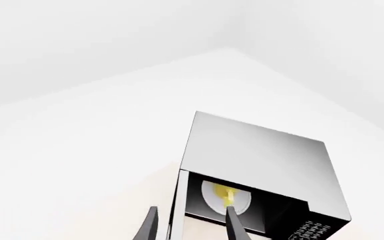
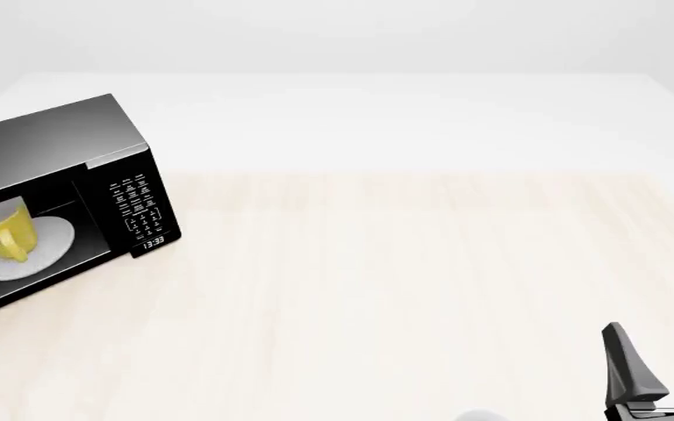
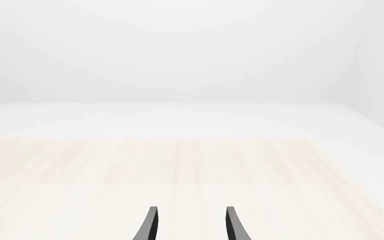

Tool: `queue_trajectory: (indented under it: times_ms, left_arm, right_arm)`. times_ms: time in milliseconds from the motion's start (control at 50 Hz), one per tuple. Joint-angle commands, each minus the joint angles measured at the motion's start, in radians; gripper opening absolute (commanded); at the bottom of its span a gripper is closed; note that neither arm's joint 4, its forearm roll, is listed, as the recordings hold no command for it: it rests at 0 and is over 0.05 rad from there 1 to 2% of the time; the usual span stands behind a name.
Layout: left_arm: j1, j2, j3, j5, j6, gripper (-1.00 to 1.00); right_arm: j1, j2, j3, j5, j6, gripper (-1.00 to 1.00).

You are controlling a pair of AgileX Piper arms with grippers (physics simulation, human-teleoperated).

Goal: Put the yellow and white mug in the microwave and close it.

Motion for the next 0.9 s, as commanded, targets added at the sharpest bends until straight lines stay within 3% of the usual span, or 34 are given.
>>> queue_trajectory:
  times_ms: [20,900]
  left_arm:
    - [0.088,0.019,0.001,0.004,-0.013,1.00]
    - [0.288,0.104,0.088,-0.058,-0.073,1.00]
  right_arm:
    - [0.000,0.000,0.000,0.000,0.000,1.00]
    - [0.000,0.000,0.000,0.000,0.000,1.00]
